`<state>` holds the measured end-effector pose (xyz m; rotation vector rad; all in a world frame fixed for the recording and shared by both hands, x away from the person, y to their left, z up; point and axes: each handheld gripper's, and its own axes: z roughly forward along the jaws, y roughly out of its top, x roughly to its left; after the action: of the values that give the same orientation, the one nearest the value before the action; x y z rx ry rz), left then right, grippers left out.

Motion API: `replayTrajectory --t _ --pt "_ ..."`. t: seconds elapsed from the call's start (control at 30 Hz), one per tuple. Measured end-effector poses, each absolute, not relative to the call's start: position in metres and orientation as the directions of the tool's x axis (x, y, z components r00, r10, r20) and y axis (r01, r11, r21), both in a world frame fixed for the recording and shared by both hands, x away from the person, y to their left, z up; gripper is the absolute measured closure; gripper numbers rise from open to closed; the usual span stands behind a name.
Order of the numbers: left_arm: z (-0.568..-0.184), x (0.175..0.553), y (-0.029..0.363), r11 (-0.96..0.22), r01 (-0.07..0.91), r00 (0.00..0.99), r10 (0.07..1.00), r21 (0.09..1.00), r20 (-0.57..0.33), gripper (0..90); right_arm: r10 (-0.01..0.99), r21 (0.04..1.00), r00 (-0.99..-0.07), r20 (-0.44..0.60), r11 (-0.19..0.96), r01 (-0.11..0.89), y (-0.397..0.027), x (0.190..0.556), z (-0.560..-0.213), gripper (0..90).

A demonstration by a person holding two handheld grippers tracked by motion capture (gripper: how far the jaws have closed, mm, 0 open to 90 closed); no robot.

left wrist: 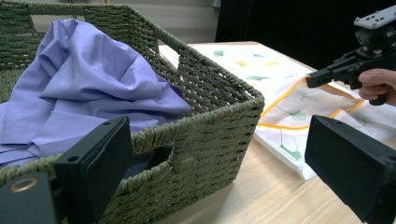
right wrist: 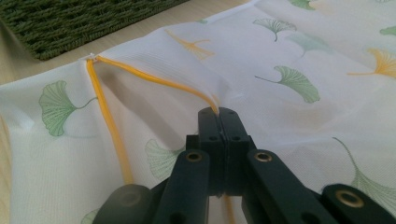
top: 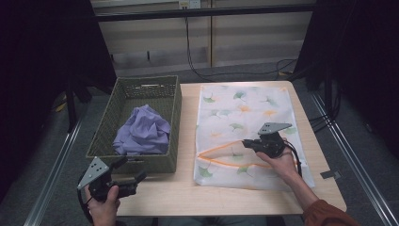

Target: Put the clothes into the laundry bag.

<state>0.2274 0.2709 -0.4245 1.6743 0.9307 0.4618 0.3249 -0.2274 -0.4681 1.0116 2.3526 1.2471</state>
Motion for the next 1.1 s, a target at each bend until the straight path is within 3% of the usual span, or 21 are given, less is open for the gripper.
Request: replayTrajectory --t 1.1 --pt "-0.425 0.228 0.273 -0.071 0.348 0.612 0.773 0.935 -0.17 7.9 0.699 0.882 -0.711 0.081 0.282 0.378 -0.225 0.336 -0.439 90.0"
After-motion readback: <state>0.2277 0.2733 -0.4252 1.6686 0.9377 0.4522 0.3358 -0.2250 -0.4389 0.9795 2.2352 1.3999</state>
